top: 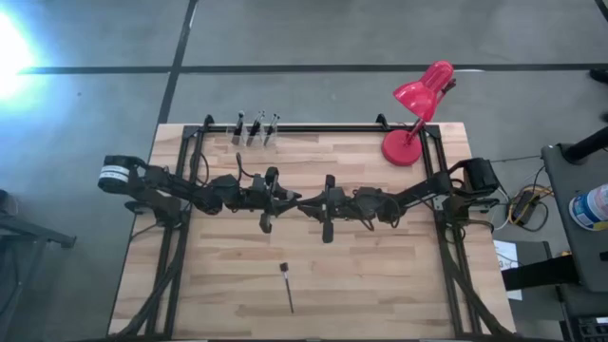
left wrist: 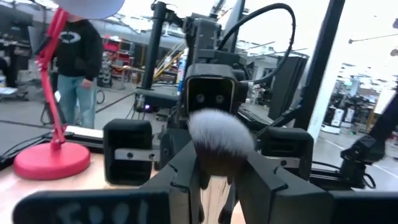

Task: Put items in baskets/containers
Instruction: Put the black powder brush into the transparent organizer

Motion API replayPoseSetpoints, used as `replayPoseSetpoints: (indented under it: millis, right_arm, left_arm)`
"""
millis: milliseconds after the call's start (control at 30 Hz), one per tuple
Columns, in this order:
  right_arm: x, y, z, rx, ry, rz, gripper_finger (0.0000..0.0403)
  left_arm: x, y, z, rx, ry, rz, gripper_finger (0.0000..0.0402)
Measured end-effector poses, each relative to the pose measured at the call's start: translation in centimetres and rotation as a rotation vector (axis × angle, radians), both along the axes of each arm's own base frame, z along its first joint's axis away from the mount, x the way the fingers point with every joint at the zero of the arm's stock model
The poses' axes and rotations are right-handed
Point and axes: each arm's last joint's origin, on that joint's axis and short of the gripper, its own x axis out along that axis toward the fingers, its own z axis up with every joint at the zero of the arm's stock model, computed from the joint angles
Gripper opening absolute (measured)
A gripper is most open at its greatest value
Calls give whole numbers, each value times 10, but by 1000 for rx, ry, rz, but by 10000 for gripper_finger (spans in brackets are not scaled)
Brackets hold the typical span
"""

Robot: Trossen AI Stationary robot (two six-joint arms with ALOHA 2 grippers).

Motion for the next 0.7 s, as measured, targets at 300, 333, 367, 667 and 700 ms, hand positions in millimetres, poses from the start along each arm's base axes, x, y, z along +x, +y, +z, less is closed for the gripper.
replayPoseSetpoints:
  millis: [300,333,367,667,700]
  right_arm:
    - [0,2,2,-14,-5,5,52]
    - [0,2,2,-14,-4,-2,55]
    - [0,2,2,-14,-1,-17,60]
    - [-2,-3,-12,-67,153,-161,135]
    - [-3,-4,-13,-80,169,-164,142]
  left_arm:
    - [-1,-1,2,31,-8,-2,45]
    - [-1,-1,2,30,-8,7,45]
    - [-1,-1,1,25,-6,29,45]
    - [-4,3,2,42,46,153,45]
    - [-6,4,4,49,55,176,45]
